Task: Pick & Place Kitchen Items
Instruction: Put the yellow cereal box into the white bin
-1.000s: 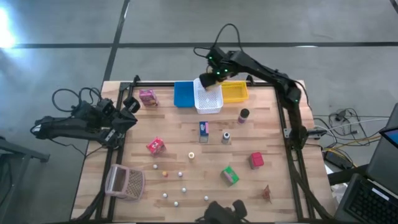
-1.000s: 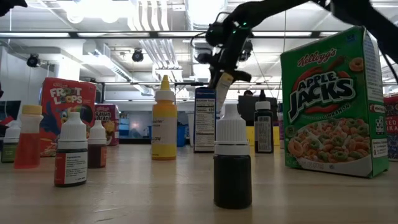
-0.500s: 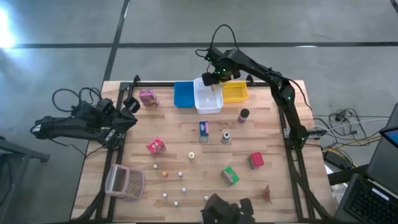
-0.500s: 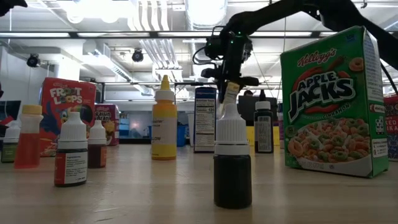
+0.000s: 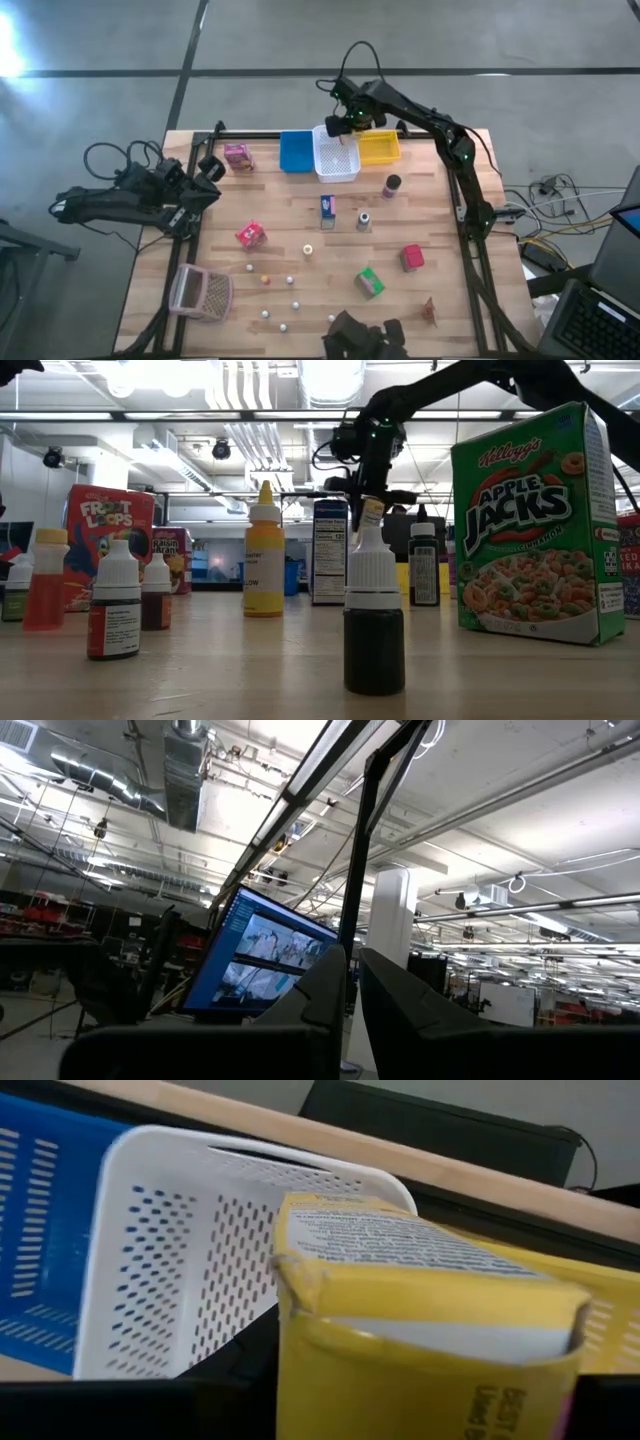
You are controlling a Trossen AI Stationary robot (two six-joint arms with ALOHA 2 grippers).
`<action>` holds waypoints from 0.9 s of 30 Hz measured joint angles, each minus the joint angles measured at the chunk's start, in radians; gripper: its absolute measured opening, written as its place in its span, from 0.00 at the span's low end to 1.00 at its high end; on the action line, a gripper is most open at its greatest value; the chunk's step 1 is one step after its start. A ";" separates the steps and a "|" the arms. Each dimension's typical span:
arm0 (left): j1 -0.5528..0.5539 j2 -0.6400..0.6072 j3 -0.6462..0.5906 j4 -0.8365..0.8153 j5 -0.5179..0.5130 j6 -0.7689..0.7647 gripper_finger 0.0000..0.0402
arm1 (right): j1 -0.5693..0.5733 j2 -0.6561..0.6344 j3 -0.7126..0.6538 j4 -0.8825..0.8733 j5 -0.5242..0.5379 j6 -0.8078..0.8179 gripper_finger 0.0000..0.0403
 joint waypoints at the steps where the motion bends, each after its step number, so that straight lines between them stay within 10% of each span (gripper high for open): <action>1: 0.000 0.000 0.000 0.000 0.000 0.000 0.10 | 0.000 0.000 -0.008 0.000 0.000 0.001 0.35; 27: 0.000 0.000 0.000 0.000 0.000 0.000 0.10 | 0.004 0.000 -0.197 0.179 -0.020 -0.016 0.40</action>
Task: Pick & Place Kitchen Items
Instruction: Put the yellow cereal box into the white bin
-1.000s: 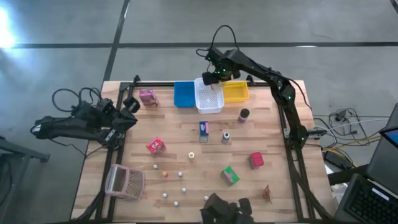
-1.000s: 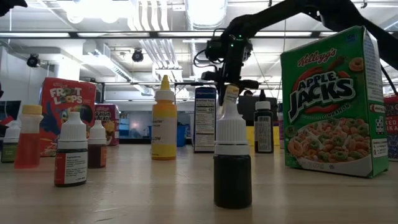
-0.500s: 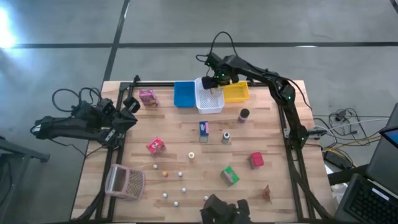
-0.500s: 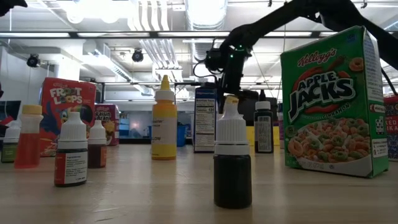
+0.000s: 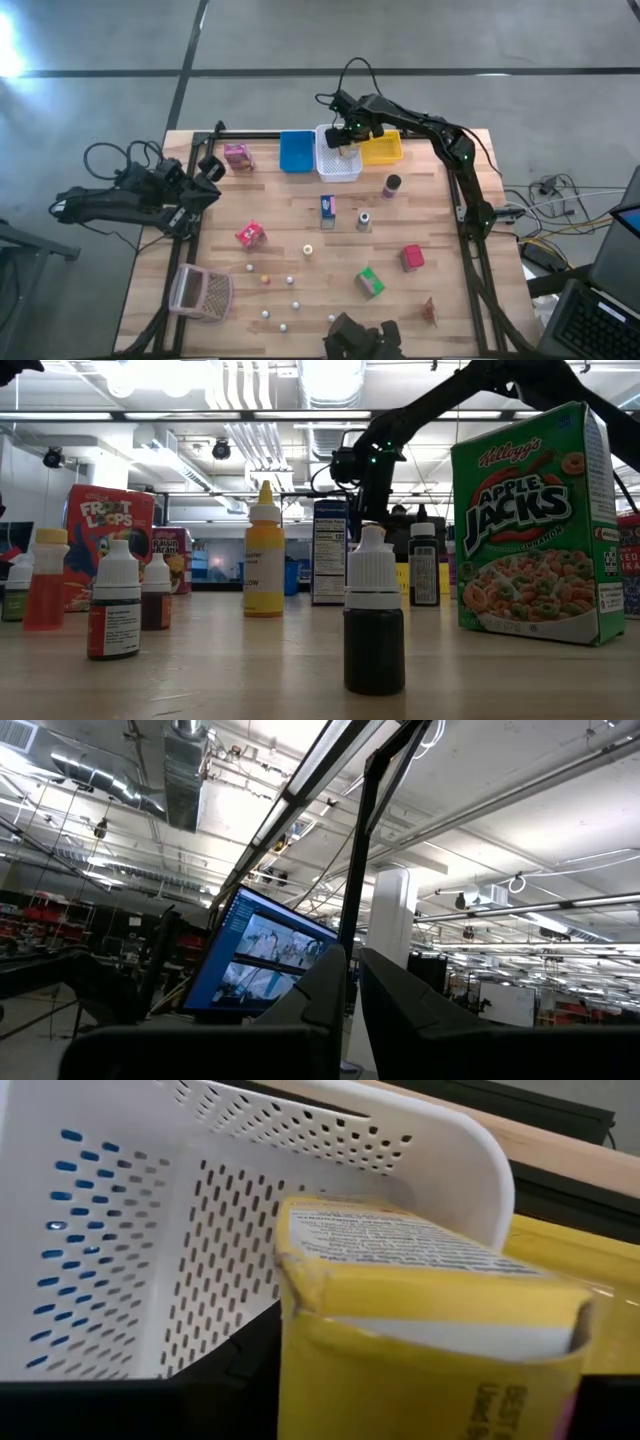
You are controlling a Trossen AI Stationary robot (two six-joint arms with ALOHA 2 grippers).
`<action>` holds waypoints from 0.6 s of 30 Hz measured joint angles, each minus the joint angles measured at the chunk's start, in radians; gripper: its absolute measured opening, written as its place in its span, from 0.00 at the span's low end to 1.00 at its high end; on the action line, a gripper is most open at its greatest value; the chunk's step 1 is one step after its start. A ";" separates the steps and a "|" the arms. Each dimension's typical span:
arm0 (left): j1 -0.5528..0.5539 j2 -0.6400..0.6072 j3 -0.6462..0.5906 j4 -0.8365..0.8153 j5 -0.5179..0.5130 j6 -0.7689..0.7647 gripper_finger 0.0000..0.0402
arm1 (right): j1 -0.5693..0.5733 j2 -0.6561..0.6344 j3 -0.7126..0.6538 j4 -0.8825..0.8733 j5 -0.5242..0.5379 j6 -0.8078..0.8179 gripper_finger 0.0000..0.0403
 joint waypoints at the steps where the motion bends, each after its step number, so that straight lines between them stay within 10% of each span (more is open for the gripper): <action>1: 0.000 0.000 0.000 0.000 0.000 0.000 0.10 | 0.000 0.000 0.002 0.001 0.000 0.000 0.41; 18: 0.000 0.000 0.000 0.000 0.000 0.000 0.10 | 0.001 0.000 0.014 -0.005 0.013 -0.012 0.49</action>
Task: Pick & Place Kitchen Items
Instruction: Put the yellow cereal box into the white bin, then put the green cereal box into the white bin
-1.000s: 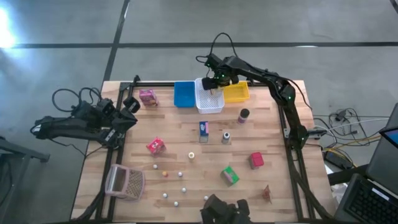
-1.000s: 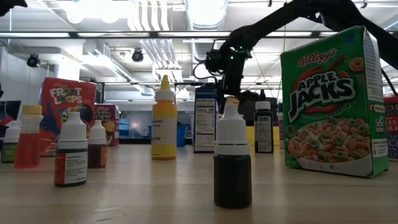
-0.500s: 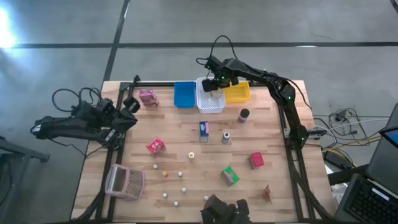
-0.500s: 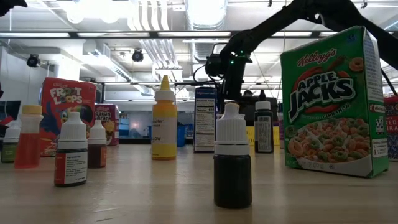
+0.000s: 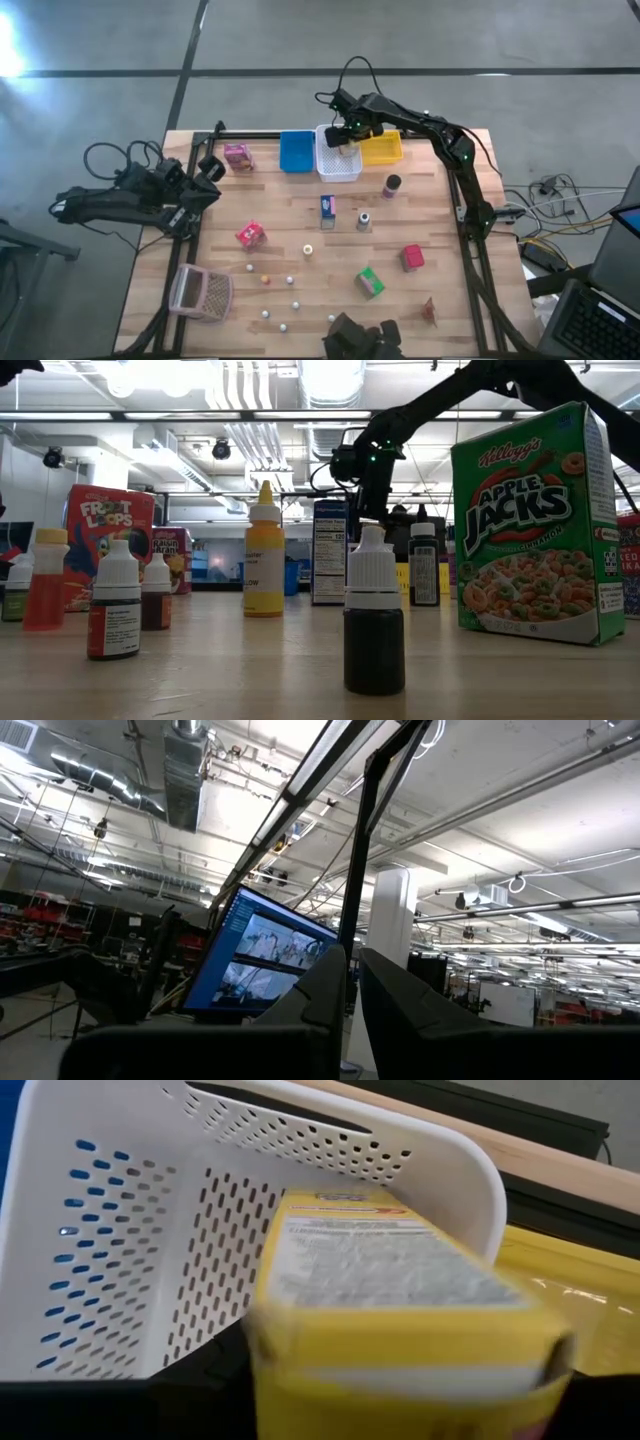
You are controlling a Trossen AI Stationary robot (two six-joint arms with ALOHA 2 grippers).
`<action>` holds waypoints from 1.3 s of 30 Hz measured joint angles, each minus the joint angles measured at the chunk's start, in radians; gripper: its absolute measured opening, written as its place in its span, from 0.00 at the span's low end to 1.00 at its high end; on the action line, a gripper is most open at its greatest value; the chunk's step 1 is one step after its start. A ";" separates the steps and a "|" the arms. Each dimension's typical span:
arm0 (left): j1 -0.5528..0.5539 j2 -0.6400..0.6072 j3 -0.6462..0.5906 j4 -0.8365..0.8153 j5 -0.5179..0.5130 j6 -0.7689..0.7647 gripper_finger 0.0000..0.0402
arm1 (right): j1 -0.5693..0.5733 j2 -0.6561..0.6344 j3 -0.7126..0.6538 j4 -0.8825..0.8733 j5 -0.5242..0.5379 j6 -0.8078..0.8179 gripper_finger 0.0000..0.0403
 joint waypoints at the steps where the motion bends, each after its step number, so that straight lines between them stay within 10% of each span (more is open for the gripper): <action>1: 0.000 0.000 0.000 0.000 0.000 0.000 0.10 | 0.000 0.000 0.000 0.000 0.004 -0.002 0.50; 26: 0.000 0.000 0.000 0.000 0.000 0.000 0.10 | 0.010 0.000 0.305 -0.348 0.081 -0.133 0.53; 39: 0.000 0.000 0.000 0.000 0.000 0.000 0.10 | 0.200 -0.101 0.382 -0.587 0.113 -0.299 0.52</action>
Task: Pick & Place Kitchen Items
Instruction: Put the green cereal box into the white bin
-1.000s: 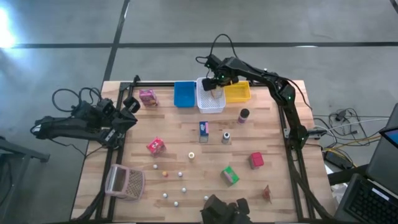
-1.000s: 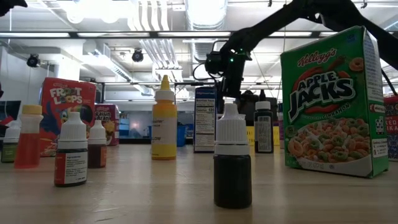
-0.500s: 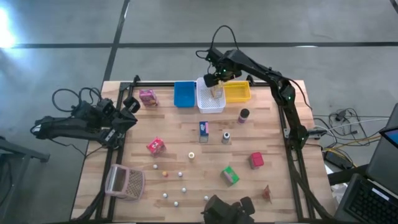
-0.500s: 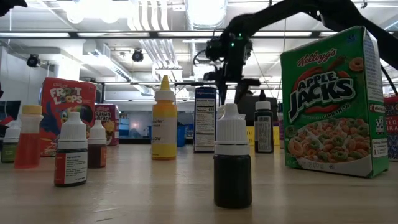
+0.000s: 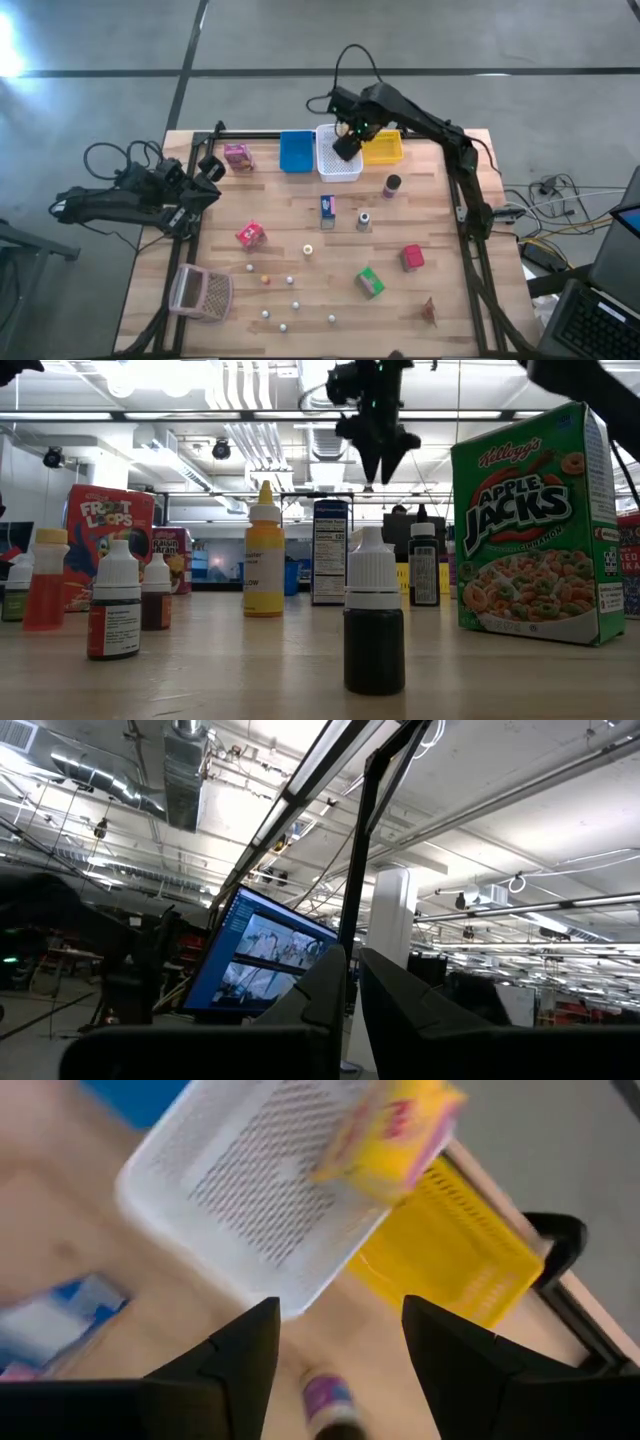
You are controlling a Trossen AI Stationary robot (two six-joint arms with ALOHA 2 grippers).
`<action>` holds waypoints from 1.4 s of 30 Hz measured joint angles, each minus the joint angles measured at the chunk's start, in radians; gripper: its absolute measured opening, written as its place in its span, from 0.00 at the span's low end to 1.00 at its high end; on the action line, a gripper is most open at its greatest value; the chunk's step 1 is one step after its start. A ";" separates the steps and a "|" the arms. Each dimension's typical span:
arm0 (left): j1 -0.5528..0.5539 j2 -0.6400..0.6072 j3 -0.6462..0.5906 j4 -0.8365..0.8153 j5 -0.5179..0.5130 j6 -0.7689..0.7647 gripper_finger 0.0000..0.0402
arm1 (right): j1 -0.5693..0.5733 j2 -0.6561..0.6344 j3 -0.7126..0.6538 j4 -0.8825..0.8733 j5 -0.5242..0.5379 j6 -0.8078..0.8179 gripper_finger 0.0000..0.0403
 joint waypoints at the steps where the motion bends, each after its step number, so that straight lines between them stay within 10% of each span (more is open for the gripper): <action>1: 0.000 0.000 0.000 0.000 0.000 0.000 0.10 | 0.020 -0.017 -0.008 0.002 0.000 0.002 0.53; 26: 0.000 0.000 0.000 0.000 0.000 0.000 0.10 | 0.778 -0.434 -0.575 0.170 -0.020 0.618 0.55; 42: 0.000 0.000 0.000 0.000 0.000 0.000 0.10 | 0.878 -0.351 -0.654 0.280 0.013 0.748 0.67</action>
